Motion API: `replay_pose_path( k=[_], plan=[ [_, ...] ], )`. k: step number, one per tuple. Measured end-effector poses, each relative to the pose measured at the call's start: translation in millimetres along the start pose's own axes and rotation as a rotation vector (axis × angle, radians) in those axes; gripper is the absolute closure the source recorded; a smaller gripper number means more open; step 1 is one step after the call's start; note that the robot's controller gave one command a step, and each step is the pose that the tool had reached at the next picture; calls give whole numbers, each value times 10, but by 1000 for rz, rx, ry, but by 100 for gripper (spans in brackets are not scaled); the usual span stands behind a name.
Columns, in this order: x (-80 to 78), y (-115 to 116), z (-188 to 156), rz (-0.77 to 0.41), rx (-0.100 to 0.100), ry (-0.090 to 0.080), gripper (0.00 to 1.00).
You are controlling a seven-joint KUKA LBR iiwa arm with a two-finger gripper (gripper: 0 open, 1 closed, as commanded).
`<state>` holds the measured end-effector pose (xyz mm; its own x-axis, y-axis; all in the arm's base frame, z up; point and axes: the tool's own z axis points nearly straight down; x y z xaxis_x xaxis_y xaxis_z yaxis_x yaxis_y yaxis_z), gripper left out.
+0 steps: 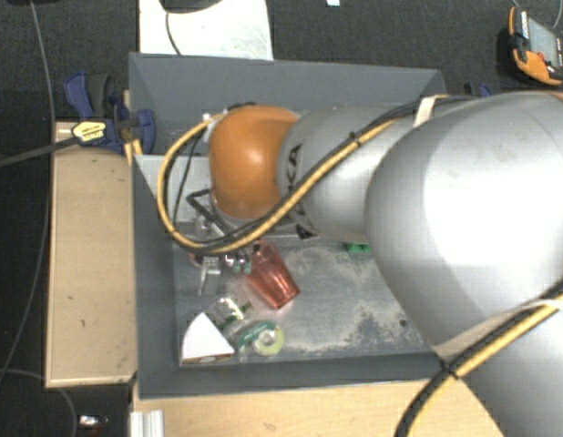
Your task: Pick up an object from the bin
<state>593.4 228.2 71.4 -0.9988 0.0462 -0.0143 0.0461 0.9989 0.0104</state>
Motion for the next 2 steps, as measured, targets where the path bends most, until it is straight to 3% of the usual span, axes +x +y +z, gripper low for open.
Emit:
replay_pose_path(
  k=[1, 2],
  plan=[
    [186, 0, 10, 392, 8, 6, 100],
    [186, 0, 10, 393, 8, 6, 100]
  ],
)
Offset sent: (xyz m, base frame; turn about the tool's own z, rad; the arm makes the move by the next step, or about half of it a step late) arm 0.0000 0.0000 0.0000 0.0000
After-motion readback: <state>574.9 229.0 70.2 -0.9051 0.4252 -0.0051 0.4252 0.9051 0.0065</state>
